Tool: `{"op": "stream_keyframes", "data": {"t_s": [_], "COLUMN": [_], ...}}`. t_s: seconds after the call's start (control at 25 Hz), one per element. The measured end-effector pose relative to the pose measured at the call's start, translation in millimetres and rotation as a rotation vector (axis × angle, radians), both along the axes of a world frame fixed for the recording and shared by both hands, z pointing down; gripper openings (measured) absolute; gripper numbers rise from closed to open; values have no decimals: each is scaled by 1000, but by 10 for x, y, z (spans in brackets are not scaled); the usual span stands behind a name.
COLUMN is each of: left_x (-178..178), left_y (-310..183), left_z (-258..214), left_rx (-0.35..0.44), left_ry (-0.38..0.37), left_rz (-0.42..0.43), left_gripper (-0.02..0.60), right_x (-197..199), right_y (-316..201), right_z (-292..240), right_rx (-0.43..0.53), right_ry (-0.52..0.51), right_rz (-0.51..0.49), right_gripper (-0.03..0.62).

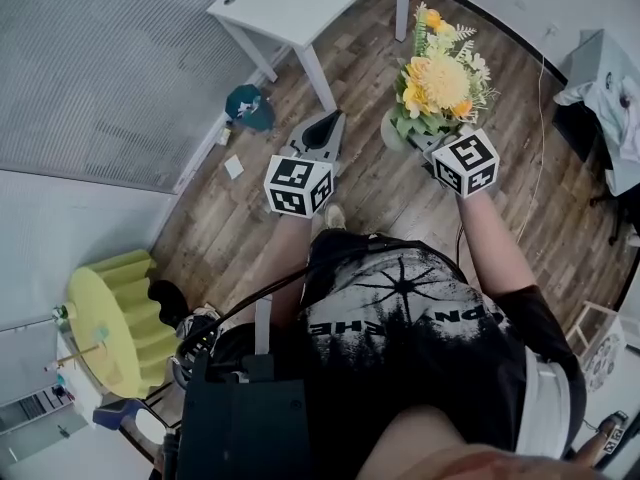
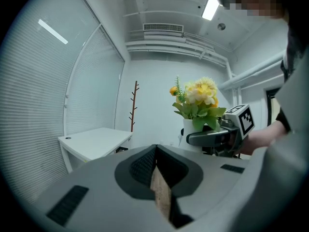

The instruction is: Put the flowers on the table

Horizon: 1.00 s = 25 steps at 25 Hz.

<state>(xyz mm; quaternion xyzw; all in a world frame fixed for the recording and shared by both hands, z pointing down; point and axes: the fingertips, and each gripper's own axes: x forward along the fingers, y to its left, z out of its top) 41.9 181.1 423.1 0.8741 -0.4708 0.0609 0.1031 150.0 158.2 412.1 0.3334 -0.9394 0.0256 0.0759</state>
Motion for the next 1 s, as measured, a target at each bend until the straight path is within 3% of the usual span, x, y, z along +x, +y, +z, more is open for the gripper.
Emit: {"op": "stream_keyframes", "data": {"t_s": [0.44, 1.0], "left_x": [-38, -307], "left_y": [-215, -1140], "left_z": [64, 103], "left_rx": [-6, 3], "left_ry": [13, -30], "left_rz": [15, 82], "left_gripper": [12, 12], "right_x": [-71, -272], "right_y": [-171, -998], "right_z": [77, 153], "right_rx": [-14, -8], "right_ry": [3, -2], "right_rz": [13, 92], "right_gripper": [253, 253]}}
